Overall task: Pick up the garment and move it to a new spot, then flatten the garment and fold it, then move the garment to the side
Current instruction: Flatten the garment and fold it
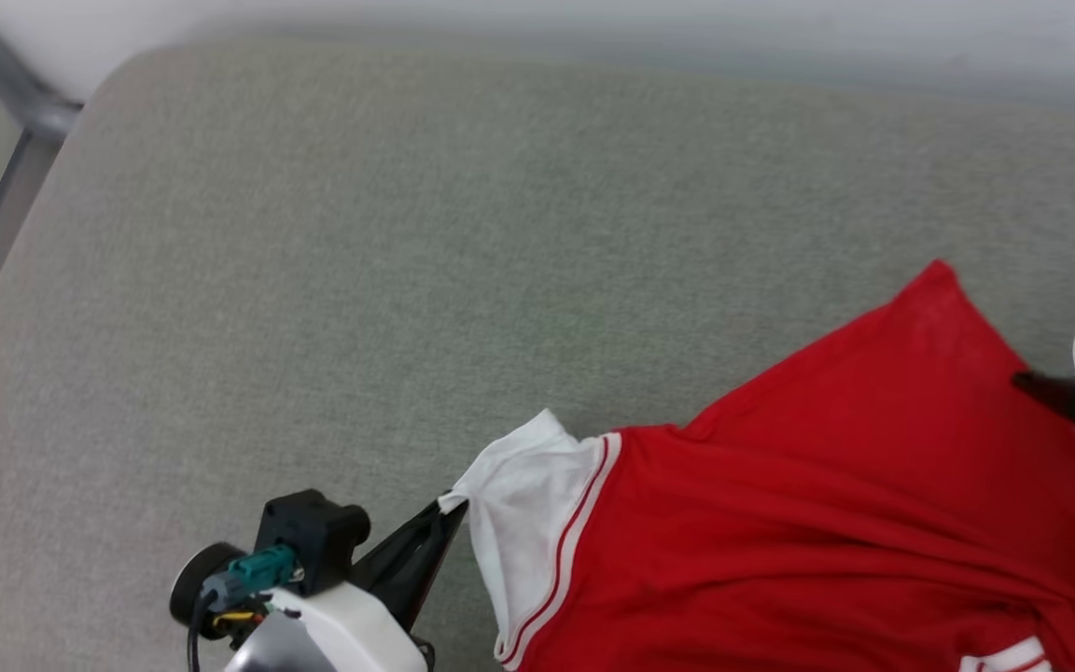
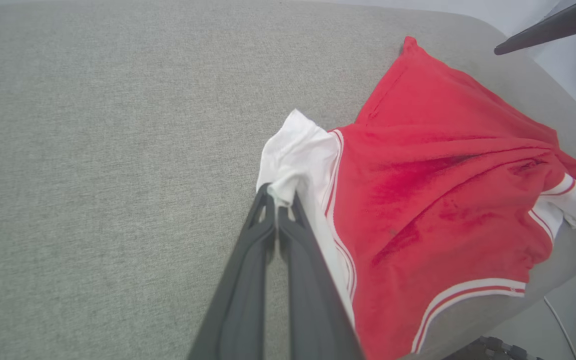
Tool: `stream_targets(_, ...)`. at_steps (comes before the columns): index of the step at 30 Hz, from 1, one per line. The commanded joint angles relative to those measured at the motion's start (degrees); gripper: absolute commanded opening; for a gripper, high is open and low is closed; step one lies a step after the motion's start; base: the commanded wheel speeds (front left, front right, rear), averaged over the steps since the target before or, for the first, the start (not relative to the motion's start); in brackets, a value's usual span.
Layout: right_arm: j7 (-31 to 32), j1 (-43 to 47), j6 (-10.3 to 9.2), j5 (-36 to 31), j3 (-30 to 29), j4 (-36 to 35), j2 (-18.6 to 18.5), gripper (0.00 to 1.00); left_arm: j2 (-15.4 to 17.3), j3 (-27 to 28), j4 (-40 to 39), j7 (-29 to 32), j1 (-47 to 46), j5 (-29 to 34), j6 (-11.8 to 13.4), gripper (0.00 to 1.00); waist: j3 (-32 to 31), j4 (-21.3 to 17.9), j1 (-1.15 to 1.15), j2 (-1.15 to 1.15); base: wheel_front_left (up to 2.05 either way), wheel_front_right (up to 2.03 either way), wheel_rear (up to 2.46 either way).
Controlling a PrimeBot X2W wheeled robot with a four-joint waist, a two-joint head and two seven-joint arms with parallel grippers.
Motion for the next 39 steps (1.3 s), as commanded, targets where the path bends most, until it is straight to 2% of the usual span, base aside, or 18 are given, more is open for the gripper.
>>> stream_targets(1, 0.4, -2.0, -0.05, -0.9, 0.4, 1.2, 0.2, 1.00, -0.6, -0.2, -0.1, -0.1, -1.1, 0.0, -0.3, 0.00, 3.0, 2.8, -0.01, 0.00, 0.00, 0.00, 0.00)
stream_targets(11, 0.8, -11.1, -0.05, -6.0, 3.1, 11.0, -0.1, 1.00, -2.2, -1.0, 1.5, -1.3, -4.2, 0.1, -2.0, 0.00, 8.2, 7.3, -0.01, 0.00, 0.00, 0.00, 0.00)
stream_targets(26, -2.8, -12.0, -0.03, -7.4, 7.5, 20.0, 1.2, 1.00, -3.6, -2.0, 3.8, -2.7, -6.3, 0.2, -3.4, 0.00, 10.8, 9.6, -0.01, 0.00, 0.00, 0.00, 0.00)
stream_targets(27, -3.0, -11.8, -0.02, -7.3, 7.9, 20.4, 1.4, 0.79, -3.5, -2.0, 3.9, -2.8, -6.3, 0.1, -3.4, 0.00, 10.8, 9.7, -0.01, 0.00, 0.00, 0.00, 0.00)
stream_targets(28, -3.3, -11.6, -0.02, -7.2, 8.2, 20.8, 1.3, 0.36, -3.5, -2.0, 4.1, -2.8, -6.4, 0.1, -3.5, 0.00, 10.9, 9.8, -0.01, 0.00, 0.00, 0.00, 0.00)
stream_targets(29, -3.6, -11.4, -0.02, -7.0, 8.5, 21.1, 1.3, 0.00, -3.5, -1.9, 4.2, -2.8, -6.5, 0.1, -3.5, 0.00, 10.9, 9.9, -0.01, 0.00, 0.00, 0.00, 0.00)
stream_targets(39, -9.7, -11.9, -0.03, -5.0, 9.7, 23.4, 0.8, 0.00, -3.2, -1.5, 5.2, -3.2, -6.5, -0.3, -3.2, 0.00, 8.8, 9.2, -0.01, 0.00, 0.00, 0.00, 0.00)
